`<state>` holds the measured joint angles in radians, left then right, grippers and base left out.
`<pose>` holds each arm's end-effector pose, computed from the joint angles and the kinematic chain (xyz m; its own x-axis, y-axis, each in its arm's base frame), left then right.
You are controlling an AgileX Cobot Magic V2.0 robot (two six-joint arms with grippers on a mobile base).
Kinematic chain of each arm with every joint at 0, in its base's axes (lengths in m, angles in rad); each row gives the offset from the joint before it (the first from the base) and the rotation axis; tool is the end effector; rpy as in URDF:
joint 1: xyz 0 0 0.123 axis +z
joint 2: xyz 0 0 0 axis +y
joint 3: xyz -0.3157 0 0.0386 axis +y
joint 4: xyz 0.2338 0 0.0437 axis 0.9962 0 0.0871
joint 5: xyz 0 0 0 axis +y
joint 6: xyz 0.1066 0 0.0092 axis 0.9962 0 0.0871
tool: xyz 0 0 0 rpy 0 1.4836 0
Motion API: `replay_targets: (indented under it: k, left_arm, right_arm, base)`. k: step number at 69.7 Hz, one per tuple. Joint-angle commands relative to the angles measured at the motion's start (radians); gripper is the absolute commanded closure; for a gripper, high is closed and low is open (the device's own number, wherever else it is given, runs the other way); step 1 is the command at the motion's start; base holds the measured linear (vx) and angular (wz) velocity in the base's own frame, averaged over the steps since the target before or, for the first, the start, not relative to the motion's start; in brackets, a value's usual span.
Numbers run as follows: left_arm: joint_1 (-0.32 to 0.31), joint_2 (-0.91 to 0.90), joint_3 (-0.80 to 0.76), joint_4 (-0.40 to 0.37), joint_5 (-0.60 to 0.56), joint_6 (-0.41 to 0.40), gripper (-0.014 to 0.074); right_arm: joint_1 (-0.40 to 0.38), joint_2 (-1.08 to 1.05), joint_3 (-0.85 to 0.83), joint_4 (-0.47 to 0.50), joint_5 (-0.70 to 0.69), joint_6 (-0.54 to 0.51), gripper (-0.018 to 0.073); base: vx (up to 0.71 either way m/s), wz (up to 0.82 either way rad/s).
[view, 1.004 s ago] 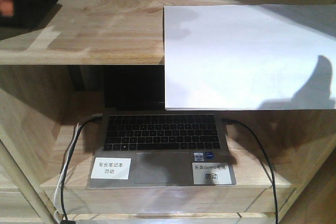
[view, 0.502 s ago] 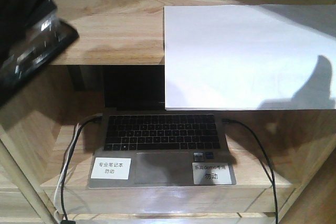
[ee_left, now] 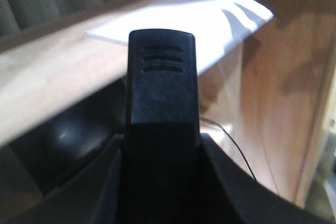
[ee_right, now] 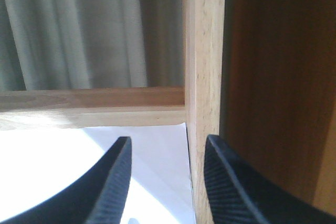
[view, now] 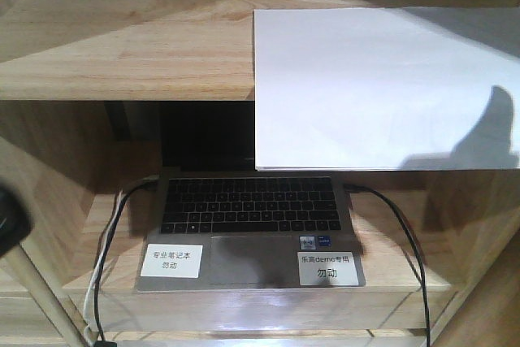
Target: Grab stapler and paper to desk for stapling
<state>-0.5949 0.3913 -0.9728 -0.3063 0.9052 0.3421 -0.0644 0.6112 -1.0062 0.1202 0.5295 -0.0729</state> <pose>-0.0177 -0.0187 0.4219 -0.0638 0.2176 -0.9740 0.7543 0.6495 0.0957 0.0695 0.0020 0.4612 -0.0439 0.0338 -0.9985 0.0052 0.9994 0.0336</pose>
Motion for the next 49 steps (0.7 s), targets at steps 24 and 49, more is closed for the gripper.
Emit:
replay_targets:
  k: [24, 49]
  left_arm:
    - [-0.005, -0.190, -0.015, -0.025, 0.077, 0.000, 0.0603]
    - [-0.005, -0.191, -0.015, -0.026, 0.101, 0.000, 0.0603]
  right_arm:
    - [-0.005, 0.009, -0.023, 0.003, -0.073, -0.006, 0.0253]
    - [-0.005, 0.009, -0.023, 0.003, -0.071, -0.006, 0.0253]
  base:
    - [0.00, 0.00]
    - [0.00, 0.00]
